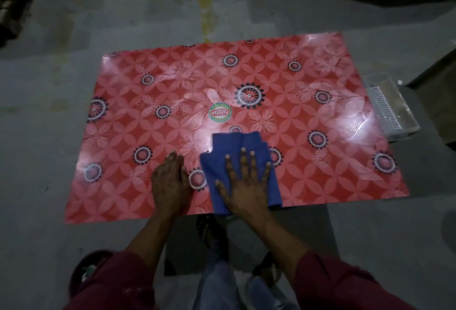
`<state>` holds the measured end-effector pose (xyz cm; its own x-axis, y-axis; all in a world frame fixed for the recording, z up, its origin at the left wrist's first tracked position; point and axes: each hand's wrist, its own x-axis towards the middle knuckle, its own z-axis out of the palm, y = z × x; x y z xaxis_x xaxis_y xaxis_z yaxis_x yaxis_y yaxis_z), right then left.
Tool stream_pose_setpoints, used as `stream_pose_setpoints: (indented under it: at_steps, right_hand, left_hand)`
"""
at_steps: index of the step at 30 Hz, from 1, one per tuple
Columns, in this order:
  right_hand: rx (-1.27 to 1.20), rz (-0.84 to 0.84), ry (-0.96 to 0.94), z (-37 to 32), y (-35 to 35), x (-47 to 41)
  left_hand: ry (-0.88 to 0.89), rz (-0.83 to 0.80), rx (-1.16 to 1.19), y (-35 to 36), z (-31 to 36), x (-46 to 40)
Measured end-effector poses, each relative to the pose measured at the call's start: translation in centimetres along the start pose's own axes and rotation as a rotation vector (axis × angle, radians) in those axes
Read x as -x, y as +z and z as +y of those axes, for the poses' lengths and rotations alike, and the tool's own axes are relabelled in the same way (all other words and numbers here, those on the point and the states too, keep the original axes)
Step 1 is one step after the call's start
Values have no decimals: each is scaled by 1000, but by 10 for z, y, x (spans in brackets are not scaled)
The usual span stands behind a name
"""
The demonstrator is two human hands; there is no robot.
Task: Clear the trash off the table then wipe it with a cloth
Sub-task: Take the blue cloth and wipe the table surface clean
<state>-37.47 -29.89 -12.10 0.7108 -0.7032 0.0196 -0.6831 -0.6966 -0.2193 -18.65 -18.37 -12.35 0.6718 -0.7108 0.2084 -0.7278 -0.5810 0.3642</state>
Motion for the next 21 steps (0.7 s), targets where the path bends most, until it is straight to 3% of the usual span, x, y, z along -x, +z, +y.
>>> stream_pose_setpoints:
  at_steps: [4, 6, 8, 11, 14, 16, 18, 21]
  right_hand:
    - [32, -80, -422, 30, -8, 6]
    - [88, -96, -485, 57, -16, 2]
    - [110, -96, -358, 75, -20, -5]
    - [140, -92, 64, 76, -22, -11]
    - [143, -14, 418, 50, -16, -26]
    - [112, 40, 558, 18, -11, -44]
    - [68, 50, 543, -17, -5, -61]
    - [35, 20, 283, -61, 3, -72]
  left_hand:
    - [85, 14, -5, -12, -23, -20]
    - [94, -47, 3, -19, -32, -31]
    - [96, -94, 31, -25, -38, -43]
    - [87, -53, 52, -32, -45, -58]
    - [63, -24, -12, -30, -57, -73]
    - [35, -39, -20, -29, -62, -87]
    - [23, -38, -18, -28, -64, -103]
    - [8, -42, -4, -24, -65, -126]
